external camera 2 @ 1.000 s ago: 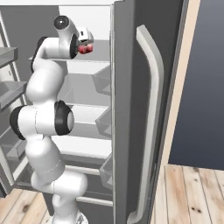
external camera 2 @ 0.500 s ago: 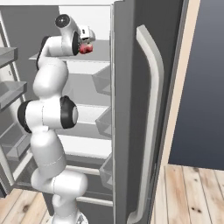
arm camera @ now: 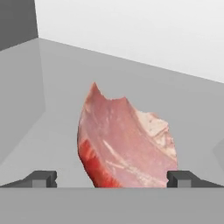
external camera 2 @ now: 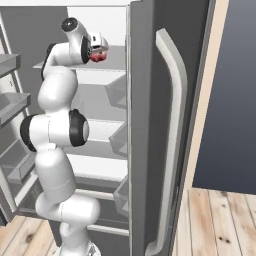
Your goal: Gather the garlic and corn from the fridge and place them on a tray on the dining counter. Then gather the steak and fish from the fridge and place them on the other tray.
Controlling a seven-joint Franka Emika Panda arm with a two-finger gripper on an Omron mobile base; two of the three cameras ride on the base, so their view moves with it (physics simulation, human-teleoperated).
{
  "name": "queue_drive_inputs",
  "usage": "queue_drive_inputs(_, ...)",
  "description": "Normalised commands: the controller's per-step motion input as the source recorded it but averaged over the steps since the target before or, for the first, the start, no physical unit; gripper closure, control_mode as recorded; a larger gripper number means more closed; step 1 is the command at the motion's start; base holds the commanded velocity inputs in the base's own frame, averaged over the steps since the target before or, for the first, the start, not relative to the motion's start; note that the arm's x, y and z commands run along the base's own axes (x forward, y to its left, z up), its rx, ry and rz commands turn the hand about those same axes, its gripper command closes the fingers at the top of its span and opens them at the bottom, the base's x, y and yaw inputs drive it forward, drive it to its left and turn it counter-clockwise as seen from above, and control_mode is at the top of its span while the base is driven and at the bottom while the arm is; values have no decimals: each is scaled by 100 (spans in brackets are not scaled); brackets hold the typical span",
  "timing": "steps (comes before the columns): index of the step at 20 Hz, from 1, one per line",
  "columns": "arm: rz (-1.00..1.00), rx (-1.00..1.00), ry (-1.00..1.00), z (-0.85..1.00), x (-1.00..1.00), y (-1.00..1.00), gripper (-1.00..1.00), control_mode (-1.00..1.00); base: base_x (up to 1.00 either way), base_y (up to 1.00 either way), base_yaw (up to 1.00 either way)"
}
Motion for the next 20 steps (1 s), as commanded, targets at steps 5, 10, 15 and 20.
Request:
queue_drive_inputs(5,0,0,0,-12,1,0,-100,-100,0,0,0)
queue_drive_inputs(10,0,0,0,-12,8,-2,-100,-100,0,0,0)
queue_drive_inputs(15,0,0,0,-16,29,0,-100,-100,0,0,0)
queue_drive_inputs(20,-1,0,0,-16,44,0,-100,-100,0,0,0)
